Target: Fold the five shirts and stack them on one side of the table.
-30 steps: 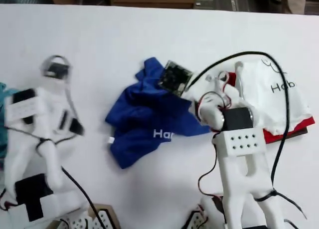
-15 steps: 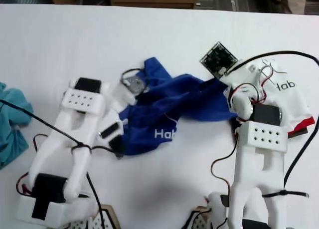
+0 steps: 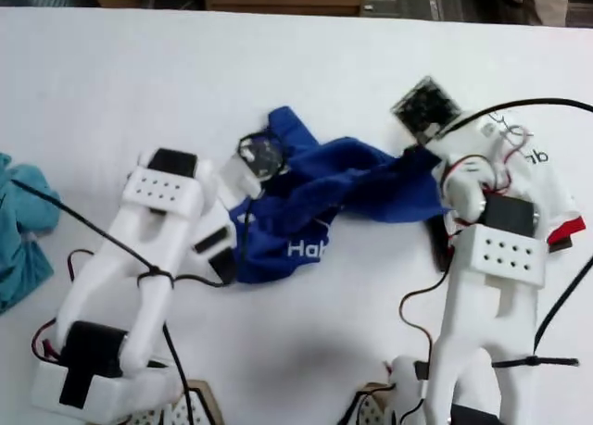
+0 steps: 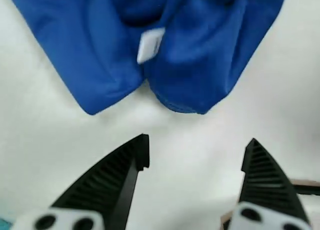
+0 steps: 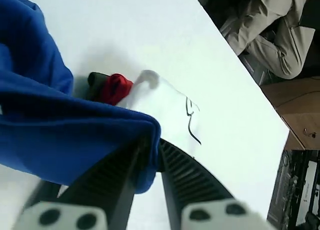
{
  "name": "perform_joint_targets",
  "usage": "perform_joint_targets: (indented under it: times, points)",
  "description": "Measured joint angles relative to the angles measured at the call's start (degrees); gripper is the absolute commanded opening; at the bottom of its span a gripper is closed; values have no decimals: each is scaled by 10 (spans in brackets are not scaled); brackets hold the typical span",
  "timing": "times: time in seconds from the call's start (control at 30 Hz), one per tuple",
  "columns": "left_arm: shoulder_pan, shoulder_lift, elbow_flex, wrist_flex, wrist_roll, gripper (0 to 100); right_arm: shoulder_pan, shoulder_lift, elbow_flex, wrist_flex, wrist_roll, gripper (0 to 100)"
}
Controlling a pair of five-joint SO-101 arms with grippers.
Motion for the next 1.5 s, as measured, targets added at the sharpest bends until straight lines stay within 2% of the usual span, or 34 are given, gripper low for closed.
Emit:
perform_joint_targets:
  times: [0.13,0.37,0.47,0.67,1.0,1.1,1.3,1.5]
  points:
    - [0,0,39,-54,-3,316,33,0,-16,0,0,20]
    - [0,2,66,-200,30,316,34,0,-16,0,0,20]
    - [9,22,64,-229,32,314,34,0,-16,0,0,20]
    - [8,42,18,-204,32,314,34,0,-16,1,0,20]
    - [8,47,-152,-67,34,313,34,0,-16,1,0,20]
    - [8,47,-135,-82,34,313,34,0,-16,1,0,20]
    - [27,49,-7,-180,48,313,34,0,-16,1,0,20]
    - [100,49,54,-198,67,313,34,0,-16,0,0,20]
